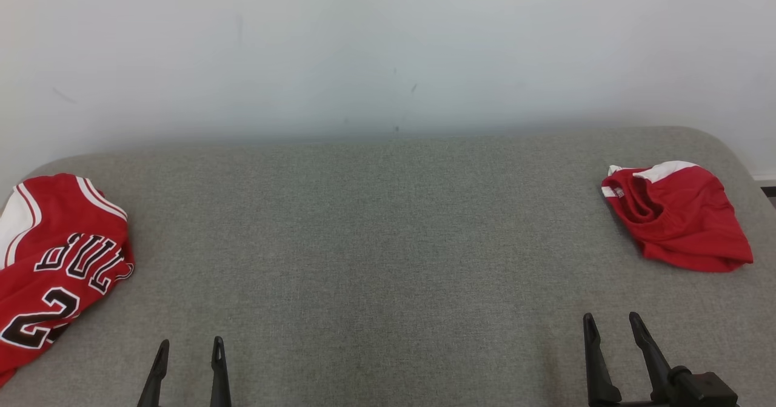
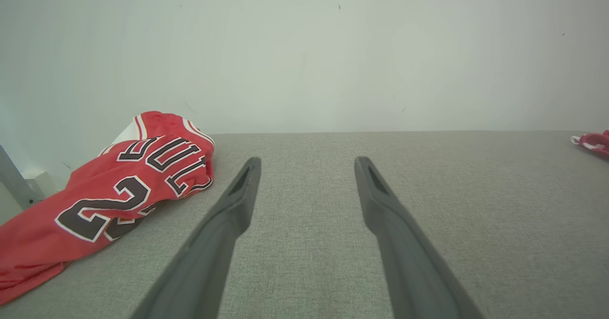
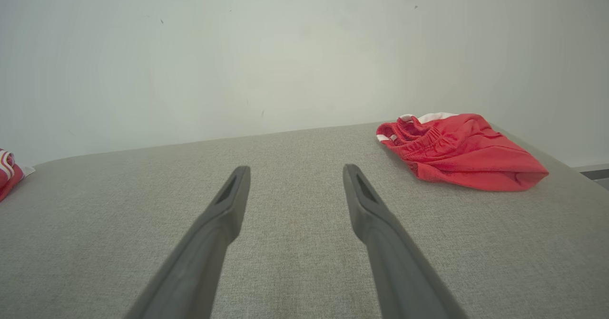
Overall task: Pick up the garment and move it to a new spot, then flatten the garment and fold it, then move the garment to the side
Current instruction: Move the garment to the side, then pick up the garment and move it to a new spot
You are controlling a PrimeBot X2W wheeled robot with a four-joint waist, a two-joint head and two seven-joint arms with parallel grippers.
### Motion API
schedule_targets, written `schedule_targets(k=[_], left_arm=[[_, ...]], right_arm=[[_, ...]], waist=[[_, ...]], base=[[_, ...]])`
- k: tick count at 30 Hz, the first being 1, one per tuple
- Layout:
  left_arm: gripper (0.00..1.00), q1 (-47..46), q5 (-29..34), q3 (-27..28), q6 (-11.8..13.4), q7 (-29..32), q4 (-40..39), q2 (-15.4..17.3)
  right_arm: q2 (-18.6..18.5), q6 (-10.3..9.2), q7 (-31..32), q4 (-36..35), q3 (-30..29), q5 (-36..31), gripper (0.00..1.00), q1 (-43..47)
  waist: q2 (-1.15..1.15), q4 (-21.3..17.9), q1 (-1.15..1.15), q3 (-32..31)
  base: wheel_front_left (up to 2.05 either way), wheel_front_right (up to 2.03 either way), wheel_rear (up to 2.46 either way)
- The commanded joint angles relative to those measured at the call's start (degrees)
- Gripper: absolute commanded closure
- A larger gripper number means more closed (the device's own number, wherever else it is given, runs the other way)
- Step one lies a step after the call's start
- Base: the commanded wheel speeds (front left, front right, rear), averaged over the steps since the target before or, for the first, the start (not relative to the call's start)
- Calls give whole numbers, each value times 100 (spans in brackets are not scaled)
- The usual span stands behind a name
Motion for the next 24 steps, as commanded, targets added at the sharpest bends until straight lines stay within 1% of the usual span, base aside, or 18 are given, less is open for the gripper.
schedule_targets(k=[1, 10, 13, 19, 24], left_arm=[[0, 70, -48, 21, 4, -15, 12, -2], [0, 70, -18, 86, 6, -15, 102, -2], [0, 96, 13, 128, 5, -14, 127, -1], [0, 42, 88, 214, -62, -15, 192, 8], [0, 103, 123, 278, -60, -15, 199, 10]], right_arm=[[12, -13, -3, 24, -17, -15, 0, 30], [18, -14, -3, 47, -28, -2, 0, 87], [19, -14, -3, 67, 5, 38, 0, 97], [20, -14, -3, 90, 48, 106, 0, 122], [20, -14, -3, 111, 76, 170, 0, 130]], waist=[[0, 10, 0, 3], [0, 237, 0, -9], [0, 385, 0, -18], [0, 794, 0, -16], [0, 1194, 0, -25]], base=[[0, 0, 0], [0, 0, 0], [0, 0, 0], [0, 0, 0], [0, 0, 0]])
